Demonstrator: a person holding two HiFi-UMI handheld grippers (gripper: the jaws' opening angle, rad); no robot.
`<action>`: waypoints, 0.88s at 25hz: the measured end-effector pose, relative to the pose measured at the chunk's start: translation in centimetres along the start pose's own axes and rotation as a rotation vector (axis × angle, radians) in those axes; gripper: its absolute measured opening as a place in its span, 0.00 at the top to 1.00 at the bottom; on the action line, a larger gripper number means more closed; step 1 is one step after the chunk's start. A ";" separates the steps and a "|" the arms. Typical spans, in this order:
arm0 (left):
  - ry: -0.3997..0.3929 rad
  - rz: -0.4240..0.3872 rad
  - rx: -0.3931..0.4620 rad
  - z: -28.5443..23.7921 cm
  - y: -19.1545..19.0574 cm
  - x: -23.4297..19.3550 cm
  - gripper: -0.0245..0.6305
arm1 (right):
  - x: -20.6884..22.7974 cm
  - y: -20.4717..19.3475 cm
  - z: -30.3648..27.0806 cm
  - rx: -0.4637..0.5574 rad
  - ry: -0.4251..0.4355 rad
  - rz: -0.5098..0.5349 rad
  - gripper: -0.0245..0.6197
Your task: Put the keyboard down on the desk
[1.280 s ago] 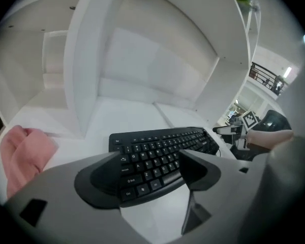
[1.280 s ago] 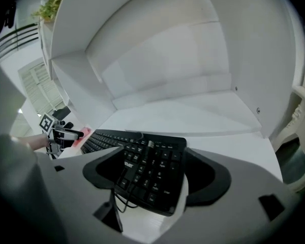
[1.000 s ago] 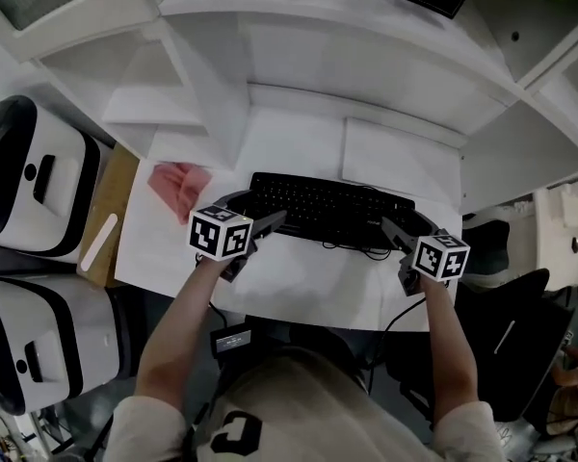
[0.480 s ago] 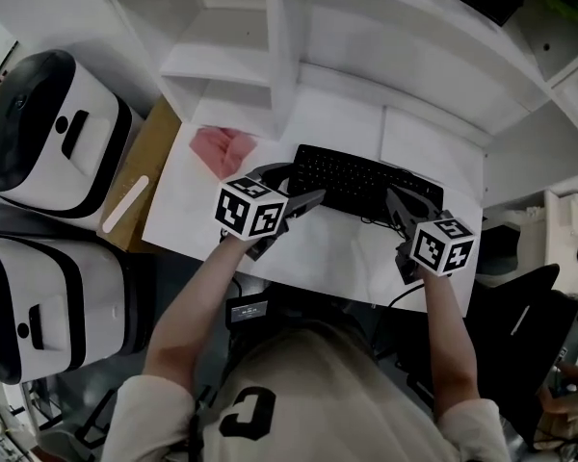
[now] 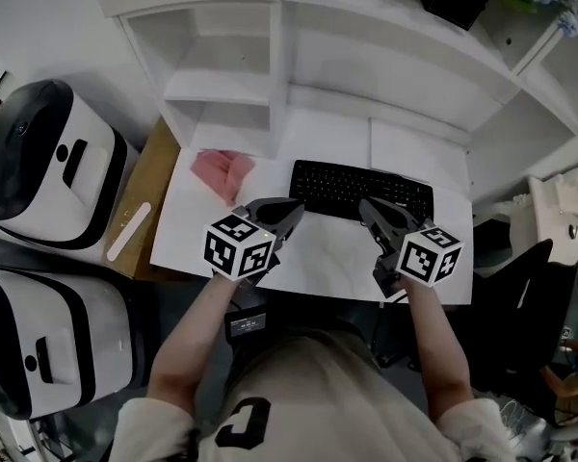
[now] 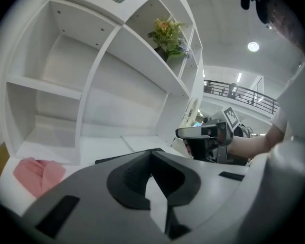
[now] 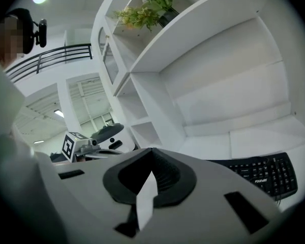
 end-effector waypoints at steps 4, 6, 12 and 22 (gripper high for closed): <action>-0.020 -0.026 -0.019 1.1 -0.2 0.2 0.94 | -1.9 -0.6 0.9 0.042 -0.030 0.008 0.93; -0.040 -0.020 -0.011 1.2 -0.1 0.4 0.94 | -2.6 -0.8 1.5 0.052 -0.042 0.009 0.93; -0.109 0.020 -0.017 1.1 -1.0 2.1 0.94 | -5.0 -1.8 3.0 0.068 -0.061 0.011 0.93; -0.136 0.048 -0.056 1.1 -1.5 6.3 0.94 | -7.0 -1.4 5.0 0.069 -0.079 0.082 0.93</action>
Point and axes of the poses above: the fingertips, and each gripper's own axes: z backward along the fingers, x to its right, y out of its top, the point moved 6 cm from there along z, backward along the fingers, and after that the axes turned 9 degrees about x, right-handed, at the moved point
